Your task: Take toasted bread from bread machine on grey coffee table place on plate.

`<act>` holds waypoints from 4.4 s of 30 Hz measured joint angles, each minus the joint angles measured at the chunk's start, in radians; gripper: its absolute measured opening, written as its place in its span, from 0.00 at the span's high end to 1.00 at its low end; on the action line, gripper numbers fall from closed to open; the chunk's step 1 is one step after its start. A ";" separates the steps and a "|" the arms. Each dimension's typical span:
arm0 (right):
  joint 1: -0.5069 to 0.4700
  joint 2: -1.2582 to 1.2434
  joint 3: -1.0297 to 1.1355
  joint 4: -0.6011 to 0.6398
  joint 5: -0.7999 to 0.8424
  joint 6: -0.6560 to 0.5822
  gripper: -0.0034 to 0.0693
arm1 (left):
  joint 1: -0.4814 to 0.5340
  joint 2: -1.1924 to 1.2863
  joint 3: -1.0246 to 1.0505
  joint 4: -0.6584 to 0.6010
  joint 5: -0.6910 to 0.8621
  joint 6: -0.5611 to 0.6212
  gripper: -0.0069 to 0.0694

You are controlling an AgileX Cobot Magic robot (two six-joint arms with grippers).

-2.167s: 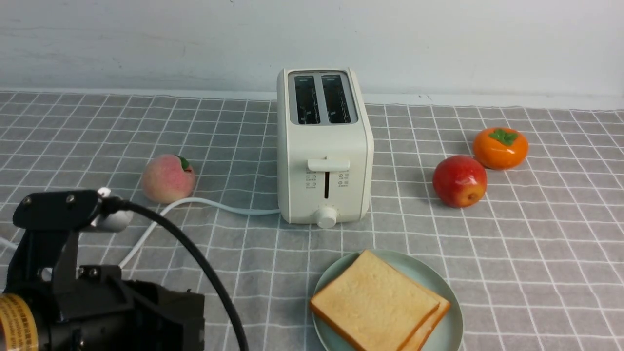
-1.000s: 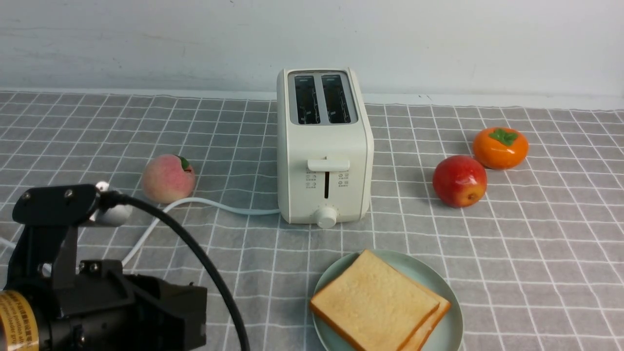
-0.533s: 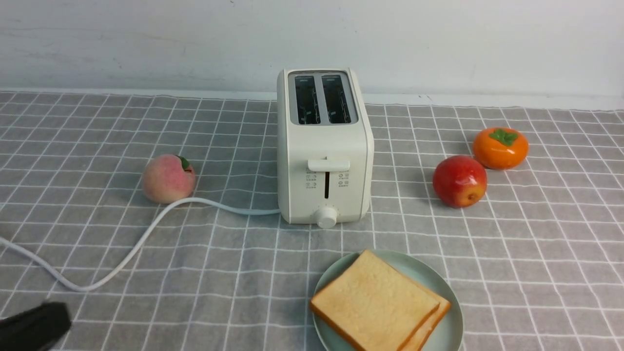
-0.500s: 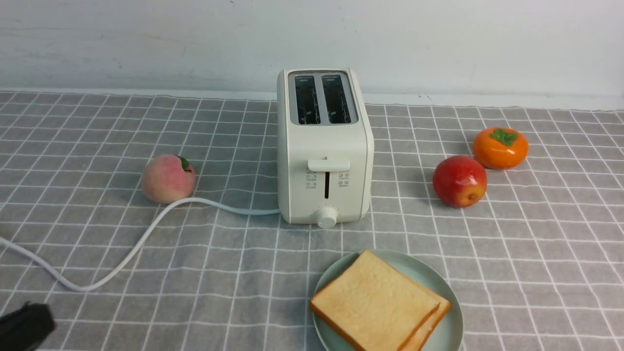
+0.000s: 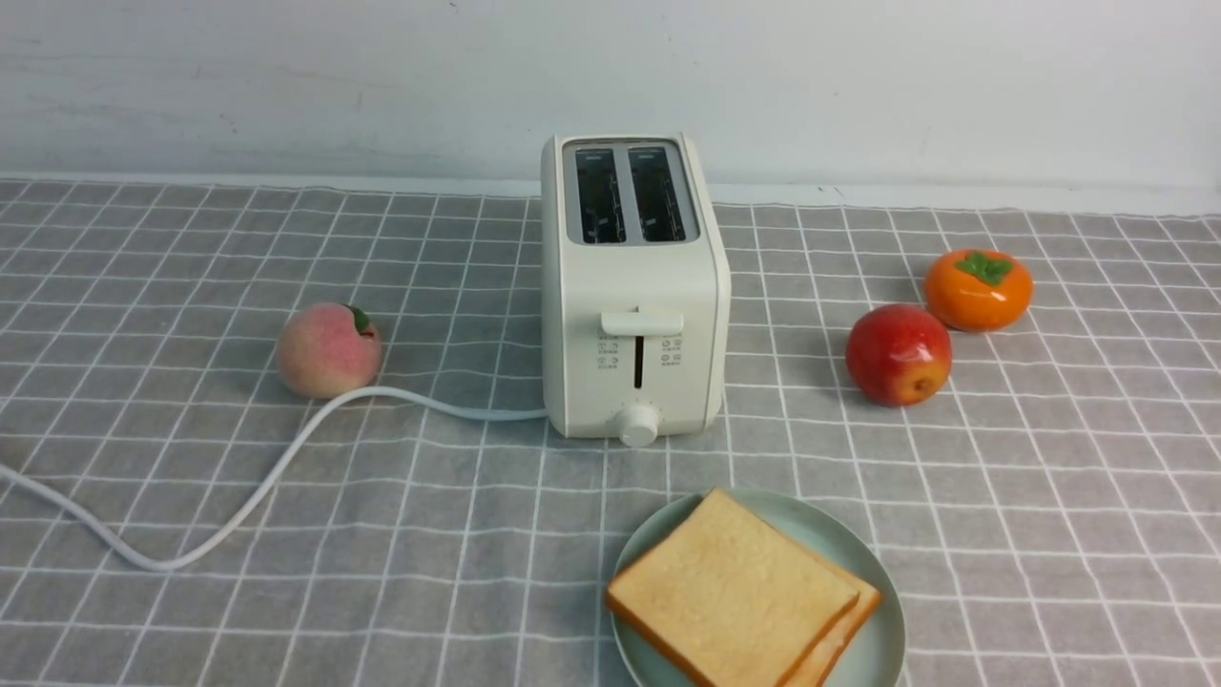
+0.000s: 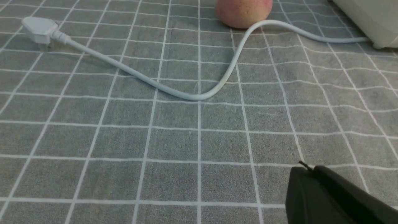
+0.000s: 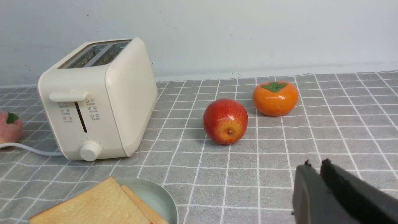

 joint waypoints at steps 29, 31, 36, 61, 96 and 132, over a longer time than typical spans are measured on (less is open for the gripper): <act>0.000 0.000 0.000 0.001 0.000 0.001 0.85 | 0.000 0.000 0.001 -0.002 0.001 -0.031 0.88; 0.000 0.000 0.000 0.001 0.000 0.001 0.85 | 0.000 0.000 0.001 -0.002 0.001 -0.031 0.88; 0.000 0.000 0.000 0.001 0.000 0.001 0.83 | 0.000 0.000 0.001 -0.002 0.001 -0.031 0.87; -0.031 -0.035 0.086 -0.461 0.187 0.283 0.81 | 0.000 0.000 0.001 -0.002 0.001 -0.031 0.86; -0.071 -0.062 0.212 -0.300 0.067 0.232 0.76 | 0.002 0.000 0.001 -0.003 -0.002 -0.031 0.81; -0.071 -0.062 0.212 -0.300 0.067 0.232 0.71 | 0.002 0.000 0.001 -0.003 -0.002 -0.031 0.79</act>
